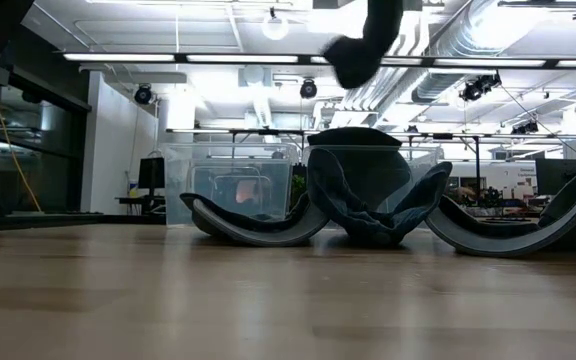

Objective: Pick & Place hat
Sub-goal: Put the left blue cap into the right transparent bin

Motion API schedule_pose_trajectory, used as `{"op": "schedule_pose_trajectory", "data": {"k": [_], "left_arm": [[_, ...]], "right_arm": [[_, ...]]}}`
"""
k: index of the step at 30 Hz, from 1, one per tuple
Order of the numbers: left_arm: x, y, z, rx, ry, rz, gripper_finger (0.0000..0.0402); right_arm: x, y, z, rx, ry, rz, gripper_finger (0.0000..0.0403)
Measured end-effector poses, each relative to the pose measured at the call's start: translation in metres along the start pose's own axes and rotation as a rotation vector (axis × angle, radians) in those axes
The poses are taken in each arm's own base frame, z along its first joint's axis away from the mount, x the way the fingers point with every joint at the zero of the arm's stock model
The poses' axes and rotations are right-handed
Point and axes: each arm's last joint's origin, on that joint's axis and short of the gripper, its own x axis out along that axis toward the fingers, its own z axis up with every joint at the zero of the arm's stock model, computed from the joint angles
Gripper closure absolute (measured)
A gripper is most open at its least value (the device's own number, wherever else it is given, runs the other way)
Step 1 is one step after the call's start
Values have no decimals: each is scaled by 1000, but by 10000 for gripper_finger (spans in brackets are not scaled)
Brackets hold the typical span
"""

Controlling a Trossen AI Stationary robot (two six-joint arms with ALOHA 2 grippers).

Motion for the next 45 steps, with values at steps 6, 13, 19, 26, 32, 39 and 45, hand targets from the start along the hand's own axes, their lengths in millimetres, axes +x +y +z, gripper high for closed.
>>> {"op": "schedule_pose_trajectory", "data": {"k": [6, 13, 19, 26, 32, 39, 45], "left_arm": [[3, 12, 4, -39, -34, 17, 401], [2, 11, 11, -54, -96, -5, 401], [2, 11, 13, -59, -118, -7, 401], [2, 11, 13, -61, -125, -7, 401], [2, 11, 14, -62, -128, -7, 401], [2, 11, 16, -65, -145, -19, 401], [6, 10, 14, -66, -149, -26, 401]], "right_arm": [[-11, 5, 6, 163, -122, 134, 179], [-15, 30, 7, 201, -208, 292, 179], [-5, 57, 5, 112, -175, 250, 179], [9, 72, 7, 88, -145, 102, 179], [12, 79, 8, 62, -164, 62, 179], [24, 79, 4, 55, -146, 18, 179], [30, 78, 4, 81, -171, 15, 179]]}}
